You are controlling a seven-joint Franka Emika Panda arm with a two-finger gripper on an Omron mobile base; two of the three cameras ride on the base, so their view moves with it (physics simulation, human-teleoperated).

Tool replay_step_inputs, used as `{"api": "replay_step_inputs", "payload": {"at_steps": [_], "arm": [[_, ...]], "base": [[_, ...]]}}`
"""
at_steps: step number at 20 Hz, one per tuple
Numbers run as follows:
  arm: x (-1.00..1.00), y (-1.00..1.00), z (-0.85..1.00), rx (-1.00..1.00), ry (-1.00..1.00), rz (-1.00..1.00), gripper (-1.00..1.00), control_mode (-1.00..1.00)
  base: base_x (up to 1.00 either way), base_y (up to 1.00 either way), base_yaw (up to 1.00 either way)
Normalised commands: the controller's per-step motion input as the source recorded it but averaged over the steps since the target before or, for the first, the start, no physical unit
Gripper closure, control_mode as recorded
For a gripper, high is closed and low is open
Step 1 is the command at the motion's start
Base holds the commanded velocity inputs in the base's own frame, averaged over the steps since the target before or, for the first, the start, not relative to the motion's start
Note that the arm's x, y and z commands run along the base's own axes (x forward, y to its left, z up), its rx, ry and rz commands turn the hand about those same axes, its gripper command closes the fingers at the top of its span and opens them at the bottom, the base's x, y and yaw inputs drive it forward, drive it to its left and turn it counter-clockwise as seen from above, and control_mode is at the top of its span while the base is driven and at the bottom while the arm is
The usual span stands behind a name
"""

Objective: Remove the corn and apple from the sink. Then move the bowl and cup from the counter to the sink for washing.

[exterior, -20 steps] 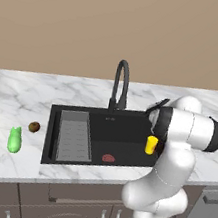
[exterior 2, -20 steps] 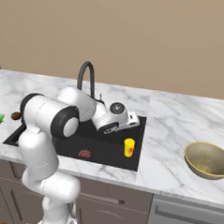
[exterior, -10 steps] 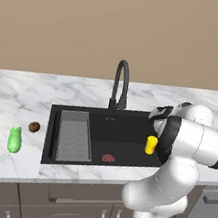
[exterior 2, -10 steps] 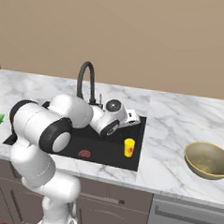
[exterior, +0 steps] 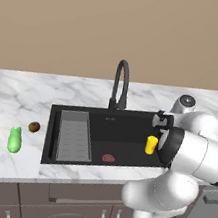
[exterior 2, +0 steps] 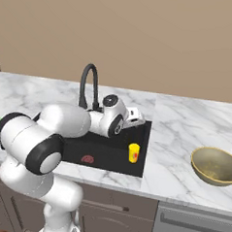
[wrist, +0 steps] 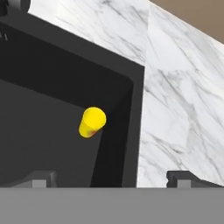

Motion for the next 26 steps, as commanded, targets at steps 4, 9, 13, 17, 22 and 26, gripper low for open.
{"api": "replay_step_inputs", "payload": {"at_steps": [4,9,13,17,22,26], "arm": [[-0.20,-0.08,0.39,-0.01,0.06,-0.09,-1.00,-1.00],[-0.22,-0.13,0.31,0.00,0.06,-0.10,-1.00,-1.00],[-0.21,-0.15,0.28,0.00,0.17,-0.12,-1.00,-1.00],[-0.16,-0.12,0.27,0.00,0.23,-0.11,-1.00,-1.00],[-0.16,-0.10,0.19,0.02,0.16,-0.04,-1.00,-1.00],[-0.15,-0.13,0.16,0.08,0.16,-0.02,-1.00,-1.00]], "base": [[0.00,0.00,0.00],[0.00,0.00,0.00],[0.00,0.00,0.00],[0.00,0.00,0.00],[0.00,0.00,0.00],[0.00,0.00,0.00]]}}
